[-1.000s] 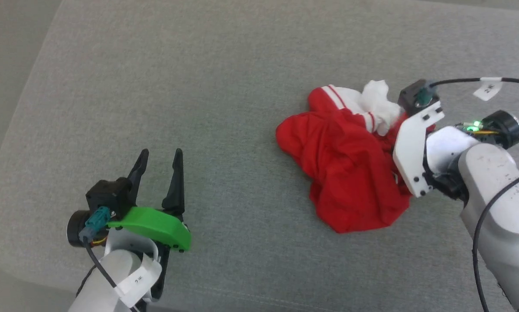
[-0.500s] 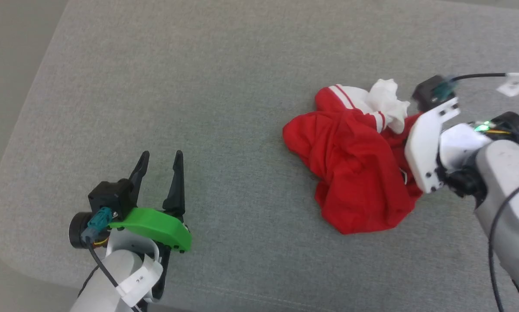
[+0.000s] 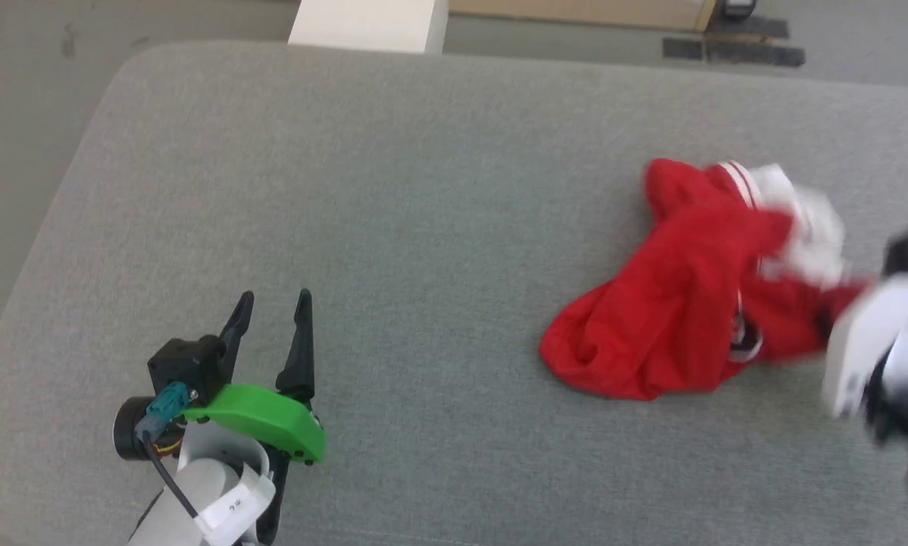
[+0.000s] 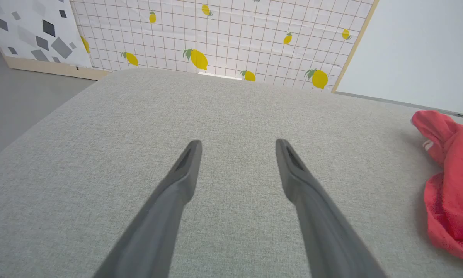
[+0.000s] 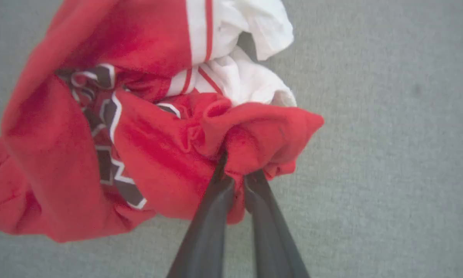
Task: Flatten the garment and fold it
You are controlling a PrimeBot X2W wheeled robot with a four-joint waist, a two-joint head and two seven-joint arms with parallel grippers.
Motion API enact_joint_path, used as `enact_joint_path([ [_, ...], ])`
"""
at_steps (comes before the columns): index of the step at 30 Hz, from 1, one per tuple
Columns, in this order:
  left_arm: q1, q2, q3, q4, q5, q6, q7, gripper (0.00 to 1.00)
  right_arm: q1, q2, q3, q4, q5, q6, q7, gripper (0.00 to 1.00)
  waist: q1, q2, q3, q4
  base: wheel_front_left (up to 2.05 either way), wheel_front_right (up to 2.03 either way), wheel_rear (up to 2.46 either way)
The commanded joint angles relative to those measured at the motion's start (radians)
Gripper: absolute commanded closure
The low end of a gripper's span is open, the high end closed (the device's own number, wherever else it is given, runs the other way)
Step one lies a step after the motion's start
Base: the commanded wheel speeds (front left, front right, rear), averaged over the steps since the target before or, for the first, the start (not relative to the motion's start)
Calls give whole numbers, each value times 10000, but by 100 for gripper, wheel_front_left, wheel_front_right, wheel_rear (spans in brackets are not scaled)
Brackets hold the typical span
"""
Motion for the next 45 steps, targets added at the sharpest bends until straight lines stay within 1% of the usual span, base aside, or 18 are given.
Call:
enact_joint_path([
  [1,119,55,-15,-29,-74,-12,21,0,609,340,-108,-167,-76,-13,156,100,1,0,-275,-192,0,0,0],
  [5,202,43,-71,-28,-146,-37,72,0,1945,1146,-456,-595,-62,-13,431,100,1,0,-380,-192,0,0,0],
  [7,231,41,-102,-11,-174,-50,100,0,2272,1473,-689,-841,-124,-13,249,100,1,0,-429,-187,0,0,0],
  [8,238,39,-114,-12,-185,-53,111,0,2362,1607,-814,-986,-172,-13,44,82,1,0,-448,-183,0,0,0],
  [9,246,40,-124,-9,-195,-54,120,0,2403,1683,-879,-1111,-196,-13,-151,0,1,0,-475,-183,0,0,0],
  [13,308,90,-159,28,-231,-75,166,0,2390,2006,-1474,-1763,-170,-13,-1290,0,1,0,-632,-201,0,0,0],
  [16,374,119,-187,22,-254,-72,193,0,2415,2242,-2331,-2380,-376,-13,-2627,0,1,0,-758,-213,0,0,0],
  [19,459,120,-189,6,-295,-45,191,0,2531,2495,-3152,-2738,-557,-13,-3670,0,1,0,-865,-258,0,0,0],
  [22,577,109,-205,-22,-337,-10,188,0,2735,2627,-3626,-2888,-617,-13,-4407,0,1,0,-969,-338,0,0,0],
  [26,671,68,-230,-58,-399,20,187,0,3066,2666,-3655,-2804,-499,-13,-4818,0,1,0,-1024,-500,0,0,0],
  [30,572,-106,-268,17,-563,70,380,0,3176,2670,-3507,-2530,-356,-13,-4966,0,1,0,-1036,-741,0,0,0],
  [34,-185,-358,-582,54,-464,22,820,0,3073,2672,-3407,-2474,-378,-13,-4984,0,1,0,-956,-1008,0,0,0],
  [38,-1689,-816,-1337,315,-212,-323,1833,0,2860,2672,-3344,-2512,-426,-13,-4904,0,1,0,-688,-1284,0,0,0],
  [41,-3032,-1348,-2073,970,-115,-722,3105,0,2716,2673,-3303,-2478,-403,-13,-4871,0,1,0,-458,-1495,0,0,0],
  [44,-4166,-1809,-2652,1828,-134,-999,4562,0,2594,2673,-3239,-2396,-356,-13,-4857,0,1,0,-212,-1734,0,0,0],
  [45,-4646,-1949,-2965,2293,-96,-1101,5349,0,2557,2673,-3213,-2355,-343,-13,-4862,0,1,0,-114,-1834,0,0,0],
])
